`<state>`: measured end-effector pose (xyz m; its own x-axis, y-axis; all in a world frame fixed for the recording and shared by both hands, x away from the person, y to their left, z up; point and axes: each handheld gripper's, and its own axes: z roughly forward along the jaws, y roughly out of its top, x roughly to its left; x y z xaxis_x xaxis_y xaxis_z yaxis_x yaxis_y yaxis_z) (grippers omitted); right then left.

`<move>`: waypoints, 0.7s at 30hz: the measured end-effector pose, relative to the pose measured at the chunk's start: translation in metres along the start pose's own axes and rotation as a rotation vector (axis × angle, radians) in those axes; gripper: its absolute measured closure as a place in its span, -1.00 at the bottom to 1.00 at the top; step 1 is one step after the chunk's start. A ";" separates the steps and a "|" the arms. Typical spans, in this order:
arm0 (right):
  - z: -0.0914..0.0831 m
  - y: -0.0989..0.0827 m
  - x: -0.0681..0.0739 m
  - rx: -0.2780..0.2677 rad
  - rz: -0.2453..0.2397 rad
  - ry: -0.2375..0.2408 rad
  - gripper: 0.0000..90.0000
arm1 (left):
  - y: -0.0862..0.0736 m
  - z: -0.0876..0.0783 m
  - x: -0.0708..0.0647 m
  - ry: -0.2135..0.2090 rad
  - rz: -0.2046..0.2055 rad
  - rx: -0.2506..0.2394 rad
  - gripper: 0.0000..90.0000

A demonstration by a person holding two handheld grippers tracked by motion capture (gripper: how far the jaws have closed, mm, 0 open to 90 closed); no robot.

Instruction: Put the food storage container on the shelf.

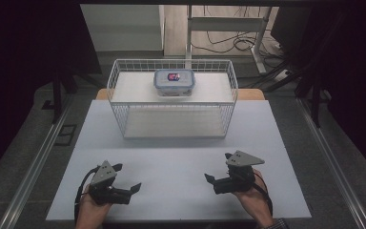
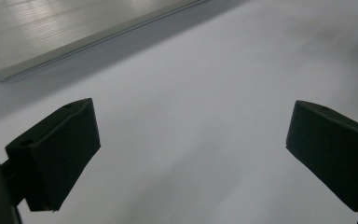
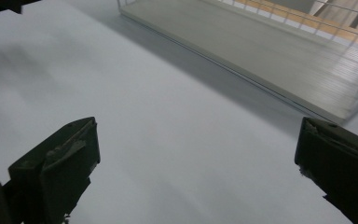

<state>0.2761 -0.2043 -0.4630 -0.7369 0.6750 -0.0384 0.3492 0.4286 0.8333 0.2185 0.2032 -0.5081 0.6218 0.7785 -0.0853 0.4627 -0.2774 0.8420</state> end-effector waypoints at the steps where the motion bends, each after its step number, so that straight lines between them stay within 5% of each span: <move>1: 0.000 0.000 0.000 0.000 0.000 0.000 -1.00 | 0.000 0.000 0.000 0.000 0.000 0.000 -0.95; 13: -0.022 -0.025 -0.013 -0.013 0.028 -0.093 -1.00 | -0.019 -0.024 0.012 0.067 -0.007 0.016 -0.96; 21: -0.032 -0.049 -0.016 0.044 0.017 -0.175 -1.00 | -0.042 -0.038 0.023 0.124 -0.029 0.055 -0.95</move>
<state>0.2521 -0.2550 -0.4851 -0.6201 0.7749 -0.1228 0.3885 0.4393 0.8100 0.1897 0.2543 -0.5250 0.5262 0.8494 -0.0397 0.5156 -0.2816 0.8092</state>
